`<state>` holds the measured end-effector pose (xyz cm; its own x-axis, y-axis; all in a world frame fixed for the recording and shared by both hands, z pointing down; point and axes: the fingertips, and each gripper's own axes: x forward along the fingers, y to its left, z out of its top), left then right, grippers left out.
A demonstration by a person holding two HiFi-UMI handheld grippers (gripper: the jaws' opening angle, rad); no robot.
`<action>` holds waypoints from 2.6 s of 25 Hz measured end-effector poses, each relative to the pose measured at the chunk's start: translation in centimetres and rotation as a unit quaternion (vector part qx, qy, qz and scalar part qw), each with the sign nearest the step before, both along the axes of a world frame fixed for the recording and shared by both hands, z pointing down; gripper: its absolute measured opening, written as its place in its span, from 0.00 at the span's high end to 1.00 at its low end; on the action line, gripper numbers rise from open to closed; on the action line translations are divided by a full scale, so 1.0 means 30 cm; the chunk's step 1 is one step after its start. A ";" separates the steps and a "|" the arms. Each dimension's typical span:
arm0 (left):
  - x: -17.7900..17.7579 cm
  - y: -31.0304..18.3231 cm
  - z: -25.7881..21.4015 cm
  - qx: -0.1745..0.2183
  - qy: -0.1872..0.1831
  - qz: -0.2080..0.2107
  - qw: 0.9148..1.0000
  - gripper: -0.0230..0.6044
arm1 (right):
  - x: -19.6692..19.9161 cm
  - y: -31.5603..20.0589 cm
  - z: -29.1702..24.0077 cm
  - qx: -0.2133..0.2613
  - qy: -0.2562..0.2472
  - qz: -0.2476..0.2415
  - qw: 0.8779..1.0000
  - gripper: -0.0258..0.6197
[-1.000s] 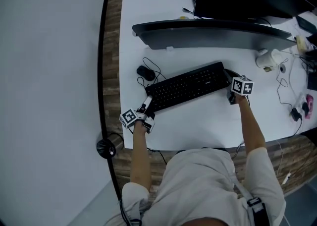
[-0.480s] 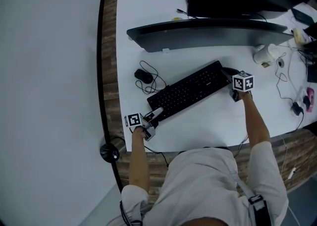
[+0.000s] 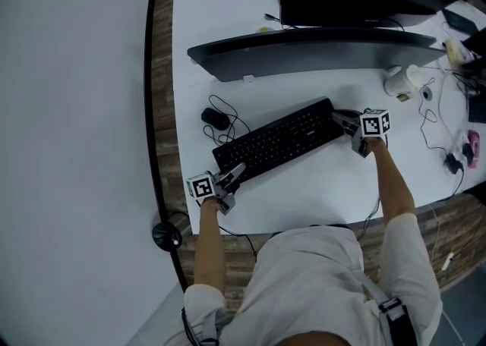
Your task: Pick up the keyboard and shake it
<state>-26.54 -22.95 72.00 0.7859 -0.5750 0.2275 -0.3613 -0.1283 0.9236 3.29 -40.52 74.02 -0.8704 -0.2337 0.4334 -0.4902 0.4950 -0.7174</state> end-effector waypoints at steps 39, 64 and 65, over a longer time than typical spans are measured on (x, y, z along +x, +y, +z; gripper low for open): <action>-0.103 0.040 -0.144 0.227 -0.180 0.132 0.948 0.73 | -0.078 0.168 -0.230 0.038 0.025 -0.351 0.935 0.73; 0.036 0.173 -0.582 0.420 -0.370 0.286 0.777 0.76 | 0.053 0.290 -0.943 0.303 0.142 -0.408 0.850 0.76; 0.041 0.175 -0.577 0.424 -0.387 0.284 0.768 0.76 | 0.042 0.292 -0.980 0.320 0.155 -0.418 0.836 0.76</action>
